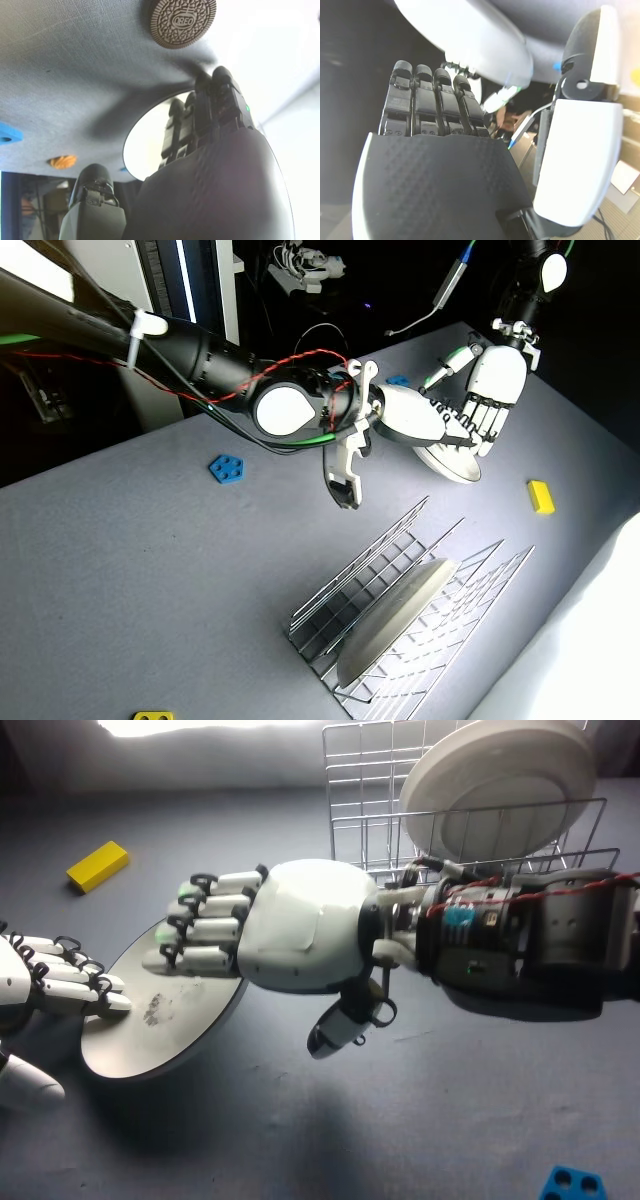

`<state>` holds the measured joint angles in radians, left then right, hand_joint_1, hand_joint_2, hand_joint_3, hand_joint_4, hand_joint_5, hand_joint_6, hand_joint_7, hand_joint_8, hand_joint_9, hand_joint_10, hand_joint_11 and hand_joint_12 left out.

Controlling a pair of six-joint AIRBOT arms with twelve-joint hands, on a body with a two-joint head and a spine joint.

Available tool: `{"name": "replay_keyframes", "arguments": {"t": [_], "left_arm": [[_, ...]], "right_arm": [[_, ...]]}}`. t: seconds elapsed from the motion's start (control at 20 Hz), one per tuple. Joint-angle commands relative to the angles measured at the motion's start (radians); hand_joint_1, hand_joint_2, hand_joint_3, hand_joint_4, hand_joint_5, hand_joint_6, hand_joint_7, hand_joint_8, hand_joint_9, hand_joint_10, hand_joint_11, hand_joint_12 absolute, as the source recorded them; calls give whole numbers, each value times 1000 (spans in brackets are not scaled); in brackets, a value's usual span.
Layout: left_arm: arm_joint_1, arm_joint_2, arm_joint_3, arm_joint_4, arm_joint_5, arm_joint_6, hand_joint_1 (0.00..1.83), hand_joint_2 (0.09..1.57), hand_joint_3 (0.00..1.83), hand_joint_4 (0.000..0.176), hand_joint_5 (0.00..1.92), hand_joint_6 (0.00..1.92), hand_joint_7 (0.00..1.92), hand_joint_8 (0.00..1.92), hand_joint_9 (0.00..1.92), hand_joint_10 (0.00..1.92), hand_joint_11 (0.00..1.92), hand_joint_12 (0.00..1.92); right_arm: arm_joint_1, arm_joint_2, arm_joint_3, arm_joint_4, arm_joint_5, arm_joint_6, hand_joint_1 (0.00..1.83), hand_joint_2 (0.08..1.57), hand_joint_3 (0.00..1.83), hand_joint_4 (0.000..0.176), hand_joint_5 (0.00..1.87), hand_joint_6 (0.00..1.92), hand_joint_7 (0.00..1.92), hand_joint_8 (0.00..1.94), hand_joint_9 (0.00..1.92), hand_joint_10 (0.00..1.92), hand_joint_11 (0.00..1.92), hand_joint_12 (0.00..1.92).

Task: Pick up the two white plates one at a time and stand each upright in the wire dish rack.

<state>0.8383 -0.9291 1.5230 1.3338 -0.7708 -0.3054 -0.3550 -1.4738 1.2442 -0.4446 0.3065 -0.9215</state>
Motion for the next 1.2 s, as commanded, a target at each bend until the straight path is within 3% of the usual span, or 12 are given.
{"name": "replay_keyframes", "arguments": {"t": [0.0, 0.15, 0.2, 0.25, 0.3, 0.35, 0.5, 0.6, 0.8, 0.9, 1.15], "left_arm": [[17, -16, -4, 49, -7, -4, 0, 1085, 0, 0, 173, 0, 177, 1, 145, 0, 0, 224], [17, -17, -4, 49, -7, -4, 0, 1067, 0, 0, 165, 0, 167, 3, 139, 2, 0, 210], [17, -18, -4, 49, -7, -4, 0, 1063, 0, 0, 156, 1, 163, 2, 129, 2, 0, 175], [17, -18, -3, 49, -7, -4, 0, 1058, 0, 0, 172, 1, 183, 1, 147, 2, 0, 223], [16, -18, -3, 49, -7, -4, 0, 1058, 0, 0, 191, 0, 207, 1, 174, 1, 0, 313], [16, -19, -3, 49, -7, -4, 0, 1079, 7, 0, 143, 0, 166, 4, 141, 0, 0, 265], [16, -19, -3, 49, -7, -4, 0, 1090, 6, 0, 111, 0, 142, 0, 107, 2, 0, 174], [15, -19, -3, 49, -7, -4, 0, 1085, 2, 0, 121, 3, 148, 2, 113, 4, 0, 177], [13, -20, -3, 49, -6, -4, 0, 1071, 0, 0, 124, 0, 134, 0, 99, 0, 0, 171], [12, -20, -3, 49, -6, -4, 0, 1064, 0, 0, 120, 0, 134, 2, 111, 3, 0, 206], [9, -21, -2, 49, -6, -4, 0, 1057, 0, 0, 119, 3, 134, 3, 103, 4, 0, 184]], "right_arm": [[3, -4, 1, 11, 105, -15, 1111, 741, 0, 0, 0, 0, 0, 0, 0, 0, 3, 4], [-3, -49, 38, 20, 101, -31, 1142, 763, 0, 7, 0, 0, 0, 0, 0, 0, 0, 0], [-3, -65, 54, 45, 96, -31, 1155, 779, 0, 26, 0, 0, 0, 0, 0, 0, 0, 0], [2, -85, 73, 74, 86, -31, 1155, 790, 0, 27, 0, 0, 0, 0, 0, 0, 0, 0], [5, -96, 84, 75, 83, -31, 1157, 790, 0, 13, 0, 0, 0, 0, 0, 0, 0, 0], [9, -114, 100, 75, 80, -31, 1179, 804, 3, 21, 0, 0, 0, 0, 0, 0, 0, 0], [18, -142, 119, 75, 81, -33, 1179, 814, 6, 22, 0, 0, 0, 0, 0, 0, 0, 0], [23, -157, 130, 75, 81, -34, 1171, 807, 2, 3, 0, 0, 0, 0, 0, 0, 0, 0], [28, -175, 137, 75, 82, -37, 1137, 800, 0, 0, 3, 1, 0, 0, 0, 0, 68, 33], [27, -188, 154, 89, 84, -37, 1168, 862, 2, 0, 62, 12, 24, 5, 49, 15, 0, 571], [27, -209, 182, 120, 87, -37, 1283, 918, 10, 0, 166, 18, 132, 12, 150, 27, 0, 827]]}}
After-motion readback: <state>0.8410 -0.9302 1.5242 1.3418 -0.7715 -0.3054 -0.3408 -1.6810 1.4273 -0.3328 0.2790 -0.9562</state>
